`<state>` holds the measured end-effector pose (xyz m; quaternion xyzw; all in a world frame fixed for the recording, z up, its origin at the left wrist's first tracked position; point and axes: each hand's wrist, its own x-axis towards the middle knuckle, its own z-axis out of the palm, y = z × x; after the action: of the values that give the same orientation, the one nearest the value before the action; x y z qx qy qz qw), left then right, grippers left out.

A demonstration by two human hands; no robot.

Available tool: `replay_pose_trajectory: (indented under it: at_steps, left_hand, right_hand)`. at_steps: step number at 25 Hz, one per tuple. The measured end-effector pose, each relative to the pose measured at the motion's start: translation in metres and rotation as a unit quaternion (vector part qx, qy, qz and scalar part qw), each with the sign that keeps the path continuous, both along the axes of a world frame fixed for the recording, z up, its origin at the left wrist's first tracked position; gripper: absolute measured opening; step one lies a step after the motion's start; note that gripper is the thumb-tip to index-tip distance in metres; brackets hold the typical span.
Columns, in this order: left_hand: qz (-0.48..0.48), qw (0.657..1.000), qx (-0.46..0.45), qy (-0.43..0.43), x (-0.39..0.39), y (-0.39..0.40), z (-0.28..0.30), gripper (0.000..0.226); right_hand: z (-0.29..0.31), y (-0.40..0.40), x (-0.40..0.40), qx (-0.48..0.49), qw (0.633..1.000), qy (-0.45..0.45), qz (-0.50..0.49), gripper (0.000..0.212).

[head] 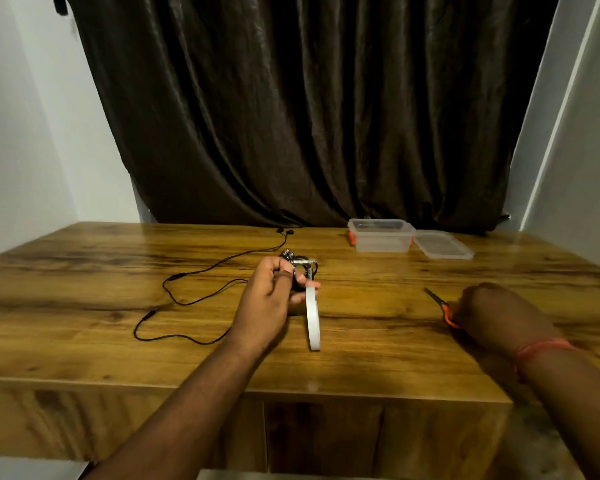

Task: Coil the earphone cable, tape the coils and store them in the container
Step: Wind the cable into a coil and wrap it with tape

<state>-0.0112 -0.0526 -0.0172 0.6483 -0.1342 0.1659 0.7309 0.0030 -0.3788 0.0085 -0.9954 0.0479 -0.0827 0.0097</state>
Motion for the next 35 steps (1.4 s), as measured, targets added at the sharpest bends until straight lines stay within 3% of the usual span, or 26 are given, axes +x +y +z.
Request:
replay_pose_trajectory:
  at_steps: [3, 9, 15, 17, 19, 22, 25, 30, 35]
  left_hand:
    - [0.003, 1.000, 0.000, 0.001, 0.000, 0.000, 0.000, 0.017]
    - [0.008, 1.000, -0.017, -0.007, 0.001, 0.002, 0.001, 0.022]
    - [0.005, 1.000, -0.029, -0.010, 0.000, 0.002, 0.002, 0.019]
    - [0.007, 1.000, -0.027, -0.011, 0.000, 0.003, 0.002, 0.019]
    - [0.011, 1.000, -0.027, -0.004, 0.001, 0.003, 0.002, 0.021]
    - [0.011, 0.999, -0.034, 0.010, 0.003, 0.002, 0.000, 0.024]
    - [0.014, 0.999, -0.037, 0.009, 0.003, 0.002, 0.001, 0.018]
    - [-0.001, 0.998, -0.057, 0.020, 0.000, 0.002, 0.003, 0.018]
    - [0.018, 0.999, -0.023, 0.013, -0.005, 0.000, 0.007, 0.015]
  right_hand:
    - [0.004, 0.010, -0.002, -0.031, 0.999, 0.035, 0.015, 0.026]
    - [0.013, 0.038, -0.017, -0.117, 0.979, 0.085, 0.141, 0.022]
    - [0.016, 0.064, -0.025, -0.100, 0.980, 0.062, 0.163, 0.024]
    - [0.022, 0.072, -0.027, -0.071, 0.979, 0.045, 0.188, 0.022]
    - [0.035, 0.080, -0.032, 0.026, 0.977, 0.049, 0.204, 0.020]
    - [0.057, 0.092, -0.043, 0.120, 0.961, 0.097, 0.228, 0.039]
    - [0.078, 0.105, -0.046, 0.080, 0.953, 0.137, 0.258, 0.054]
    - [0.098, 0.125, -0.035, 0.007, 0.943, 0.196, 0.269, 0.041]
    - [0.105, 0.135, -0.024, 0.003, 0.941, 0.218, 0.260, 0.041]
